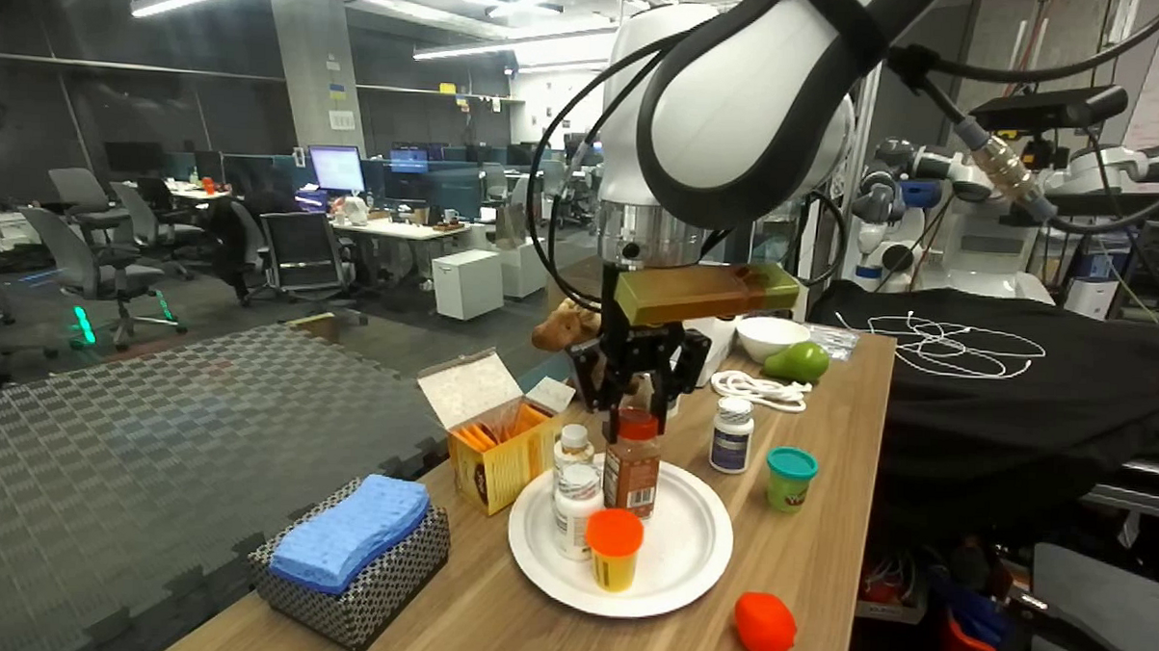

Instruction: Place the containers and orange plush toy on the white plate

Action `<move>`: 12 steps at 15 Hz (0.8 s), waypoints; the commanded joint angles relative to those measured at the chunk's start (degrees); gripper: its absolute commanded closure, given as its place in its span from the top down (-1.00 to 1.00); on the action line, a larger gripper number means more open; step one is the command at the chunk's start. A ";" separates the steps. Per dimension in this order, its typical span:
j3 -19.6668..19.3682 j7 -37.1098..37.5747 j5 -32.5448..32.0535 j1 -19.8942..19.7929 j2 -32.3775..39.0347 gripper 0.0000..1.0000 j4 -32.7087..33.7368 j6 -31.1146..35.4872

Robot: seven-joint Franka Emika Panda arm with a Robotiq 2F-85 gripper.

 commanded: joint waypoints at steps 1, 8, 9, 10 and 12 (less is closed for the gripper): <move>0.96 1.96 0.47 0.54 -2.88 -0.50 -2.92 0.96; 1.39 6.53 -1.49 1.72 -2.24 -0.50 -4.39 6.39; 1.36 6.91 -1.80 1.88 -2.18 -0.50 -4.46 6.98; 1.29 7.33 -2.11 2.05 -2.16 -0.50 -4.63 7.62; 1.28 7.37 -3.23 2.38 -2.14 -0.50 -4.99 8.29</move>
